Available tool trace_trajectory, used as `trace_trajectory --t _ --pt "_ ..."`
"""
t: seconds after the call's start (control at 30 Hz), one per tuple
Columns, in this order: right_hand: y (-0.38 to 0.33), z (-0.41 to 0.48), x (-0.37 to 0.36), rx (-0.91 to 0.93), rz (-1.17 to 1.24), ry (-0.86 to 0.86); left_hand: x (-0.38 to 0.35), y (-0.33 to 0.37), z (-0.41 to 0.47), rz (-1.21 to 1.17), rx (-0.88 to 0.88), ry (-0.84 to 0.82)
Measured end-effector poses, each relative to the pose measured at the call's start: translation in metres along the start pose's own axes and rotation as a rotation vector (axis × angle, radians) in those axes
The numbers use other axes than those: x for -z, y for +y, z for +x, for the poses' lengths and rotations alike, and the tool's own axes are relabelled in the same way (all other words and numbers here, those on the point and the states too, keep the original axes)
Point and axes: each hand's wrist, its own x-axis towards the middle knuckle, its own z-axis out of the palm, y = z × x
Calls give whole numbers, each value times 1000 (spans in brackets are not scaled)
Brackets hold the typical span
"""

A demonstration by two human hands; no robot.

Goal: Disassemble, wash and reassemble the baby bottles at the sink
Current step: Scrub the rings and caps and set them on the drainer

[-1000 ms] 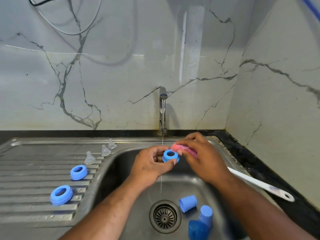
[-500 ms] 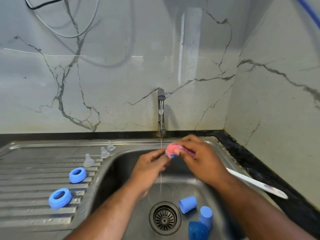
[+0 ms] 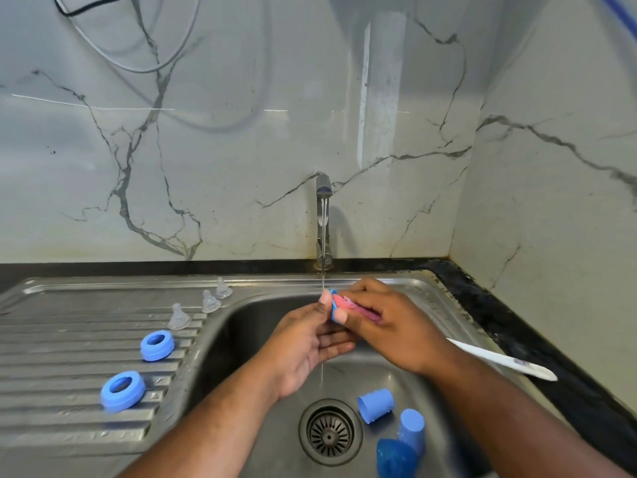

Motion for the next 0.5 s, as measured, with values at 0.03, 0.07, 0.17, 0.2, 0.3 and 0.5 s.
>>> trace_trajectory --t 0.03,0.07,0.17,0.2,0.3,0.5 --pt "1 0 1 21 5 -20 1 0 0 13 2 12" --pt "2 0 2 46 -3 -25 1 1 0 27 15 19" --pt "6 1 3 83 -11 -25 1 0 -1 110 69 16" --pt "7 0 3 82 -9 -17 1 1 -1 160 77 4" --pt "6 -1 1 51 -57 55 1 2 -2 271 39 6" --pt "4 0 3 -28 -126 111 3 0 1 319 -128 101"
